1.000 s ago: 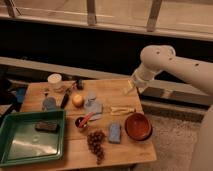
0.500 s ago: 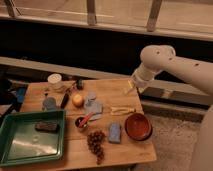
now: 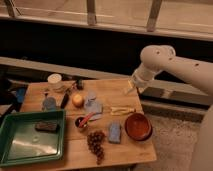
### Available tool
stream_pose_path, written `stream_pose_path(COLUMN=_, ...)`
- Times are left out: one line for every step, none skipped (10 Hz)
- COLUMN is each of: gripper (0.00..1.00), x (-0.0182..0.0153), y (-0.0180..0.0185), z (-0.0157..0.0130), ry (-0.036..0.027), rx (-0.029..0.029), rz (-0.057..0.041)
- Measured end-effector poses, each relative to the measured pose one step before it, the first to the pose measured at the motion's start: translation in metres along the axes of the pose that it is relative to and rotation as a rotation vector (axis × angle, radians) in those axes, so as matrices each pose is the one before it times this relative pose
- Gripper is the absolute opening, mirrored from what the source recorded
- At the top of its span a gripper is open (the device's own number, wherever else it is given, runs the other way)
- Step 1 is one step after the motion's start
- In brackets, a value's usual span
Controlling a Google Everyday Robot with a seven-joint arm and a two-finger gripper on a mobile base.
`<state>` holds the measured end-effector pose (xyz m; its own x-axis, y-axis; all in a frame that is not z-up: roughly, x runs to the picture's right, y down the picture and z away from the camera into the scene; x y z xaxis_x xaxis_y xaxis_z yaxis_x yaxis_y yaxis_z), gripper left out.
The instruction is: Place fork in plastic cup
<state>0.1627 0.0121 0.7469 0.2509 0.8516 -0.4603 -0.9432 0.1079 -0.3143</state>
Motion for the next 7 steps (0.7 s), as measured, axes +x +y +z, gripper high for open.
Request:
stream_pose_path(gripper=0.63, x=-0.00005, y=-0.00068, z=-0.00033, ry=-0.00259, rx=0.00861, rz=-0.00723)
stream_pose_path(gripper=0.63, x=-0.00474, y=0.00382, z=-0.00099, ry=-0.00971, rx=0.02923, rz=-0.02765)
stream_pose_path(gripper=0.63, x=-0.00812, y=0.00914, z=0.00157, ry=-0.00746, rx=0.01387, rz=-0.02495)
stream_pose_path(gripper=0.63, x=-0.00926, y=0.01136, z=0.00208, ry=-0.00811, rx=0.00838, rz=-0.0235)
stream_pose_path(gripper=0.63, x=-0.01108, y=0.01266, z=0.00298, ry=-0.00962, rx=0.01087, rz=-0.02496)
stream_pose_path(gripper=0.63, x=-0.01501, y=0.02115, z=0.00549, ry=-0.0216, rx=0.00142, rz=-0.02963)
stream_pose_path(gripper=0.63, x=-0.01156, y=0.0172, z=0.00442, ry=-0.0217, rx=-0.00272, rz=-0.02171)
